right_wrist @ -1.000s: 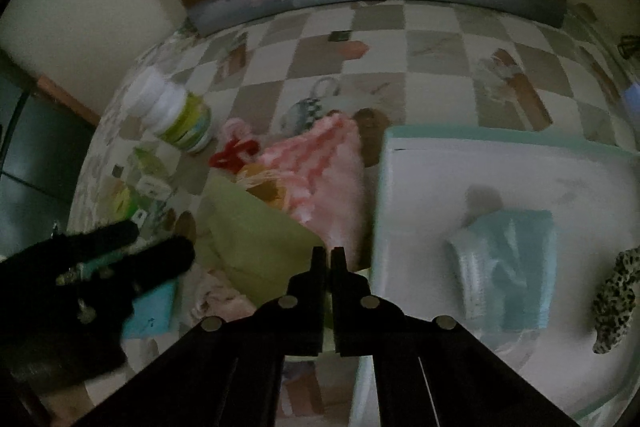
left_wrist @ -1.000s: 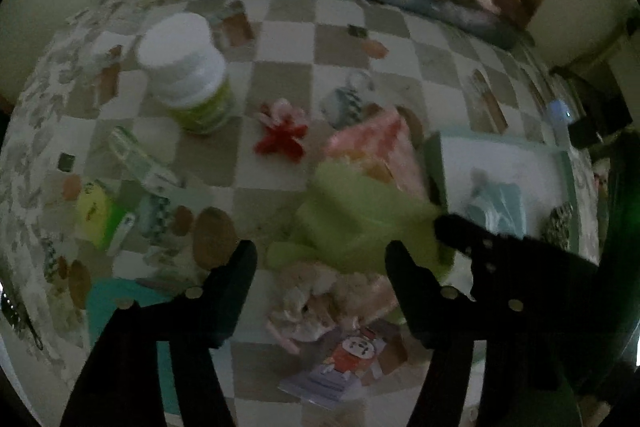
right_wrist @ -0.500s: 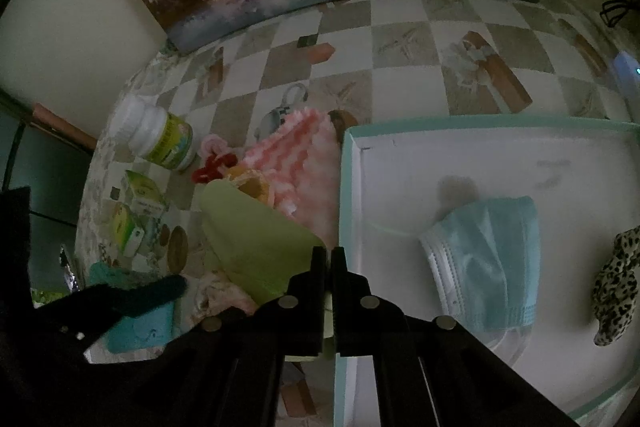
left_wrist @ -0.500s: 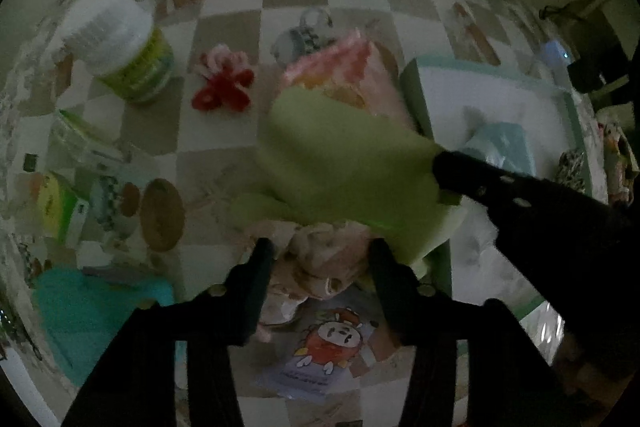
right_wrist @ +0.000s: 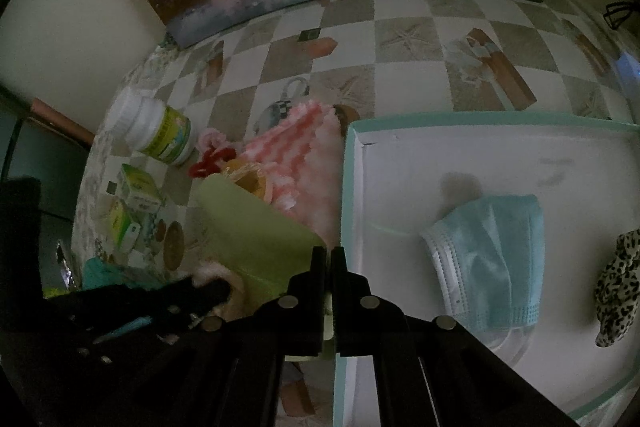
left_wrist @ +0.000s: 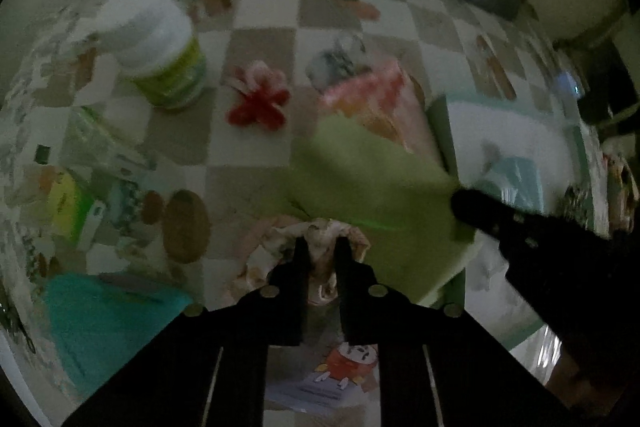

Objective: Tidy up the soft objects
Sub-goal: 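Grasp the pink cloth with the left tool while the right tool grasps the green bag, then carry the pink cloth and green bag into the tray and release them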

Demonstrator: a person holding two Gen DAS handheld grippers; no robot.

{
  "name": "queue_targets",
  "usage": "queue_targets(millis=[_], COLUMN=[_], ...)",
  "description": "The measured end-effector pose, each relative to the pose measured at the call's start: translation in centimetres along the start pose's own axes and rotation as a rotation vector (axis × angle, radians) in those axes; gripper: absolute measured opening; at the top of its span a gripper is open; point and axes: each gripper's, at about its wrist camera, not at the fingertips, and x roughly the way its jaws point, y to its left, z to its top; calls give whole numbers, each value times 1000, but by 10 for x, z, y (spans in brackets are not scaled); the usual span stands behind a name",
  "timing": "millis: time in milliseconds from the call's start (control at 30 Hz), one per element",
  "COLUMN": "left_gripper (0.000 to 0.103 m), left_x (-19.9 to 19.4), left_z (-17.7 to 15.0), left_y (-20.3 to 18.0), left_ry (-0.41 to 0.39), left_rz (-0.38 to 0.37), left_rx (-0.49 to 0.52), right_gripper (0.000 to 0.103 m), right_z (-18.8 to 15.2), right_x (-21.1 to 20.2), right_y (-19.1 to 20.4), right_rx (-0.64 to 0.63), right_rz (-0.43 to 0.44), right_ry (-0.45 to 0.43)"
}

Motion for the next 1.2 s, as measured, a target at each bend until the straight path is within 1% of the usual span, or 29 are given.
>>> queue_targets(millis=[133,300,467,700,967,1200], left_gripper=[12,12,12,12,12,12], left_x=[-15,-39,-56,-81,-119,-155], left_z=[2,7,9,9,6,-2], left_y=[11,27,36,41,45,44], left_ry=[-44,-114,-172,-252,-362,-456], left_rz=[14,14,12,4,-11,-33], left_rx=[-43,-111,-154,-186,-215,-226], right_gripper=[3,3,3,3,3,3], right_z=[1,1,1,1,2,2], right_x=[-2,-9,-16,-32,-67,-111], right_y=[6,13,21,37,52,58], right_rx=[-15,-25,-25,-40,-58,-73], right_rz=[12,55,137,237,349,387], right_ry=[-10,-26,-40,-76,-149,-251])
